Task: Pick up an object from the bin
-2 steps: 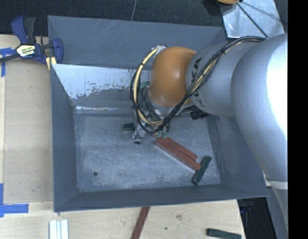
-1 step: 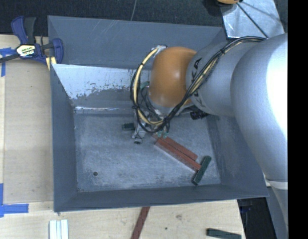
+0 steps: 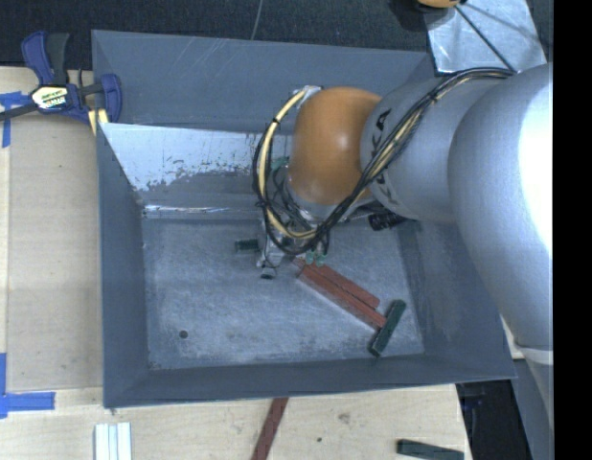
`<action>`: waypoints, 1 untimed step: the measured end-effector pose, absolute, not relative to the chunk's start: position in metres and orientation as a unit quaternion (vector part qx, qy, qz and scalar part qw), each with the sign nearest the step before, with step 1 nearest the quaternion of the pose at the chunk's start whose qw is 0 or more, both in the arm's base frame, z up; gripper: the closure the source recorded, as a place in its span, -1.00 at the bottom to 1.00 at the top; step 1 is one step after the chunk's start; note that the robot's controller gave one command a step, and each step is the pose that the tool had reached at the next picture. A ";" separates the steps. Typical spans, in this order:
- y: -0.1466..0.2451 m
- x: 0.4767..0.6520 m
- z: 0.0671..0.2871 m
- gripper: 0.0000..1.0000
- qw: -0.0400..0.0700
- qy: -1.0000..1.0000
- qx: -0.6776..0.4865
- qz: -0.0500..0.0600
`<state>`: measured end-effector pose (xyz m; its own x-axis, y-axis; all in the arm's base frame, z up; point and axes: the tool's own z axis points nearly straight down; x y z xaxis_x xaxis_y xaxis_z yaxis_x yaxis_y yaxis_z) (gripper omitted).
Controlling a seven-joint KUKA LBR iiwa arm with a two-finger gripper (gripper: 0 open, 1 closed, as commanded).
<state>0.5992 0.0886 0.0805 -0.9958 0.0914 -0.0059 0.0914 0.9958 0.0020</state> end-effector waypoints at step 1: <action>0.107 0.614 0.135 1.00 0.002 0.998 -0.055 0.000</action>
Offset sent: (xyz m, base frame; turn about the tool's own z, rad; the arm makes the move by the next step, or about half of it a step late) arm 0.0040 -0.0187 -0.0105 -0.5842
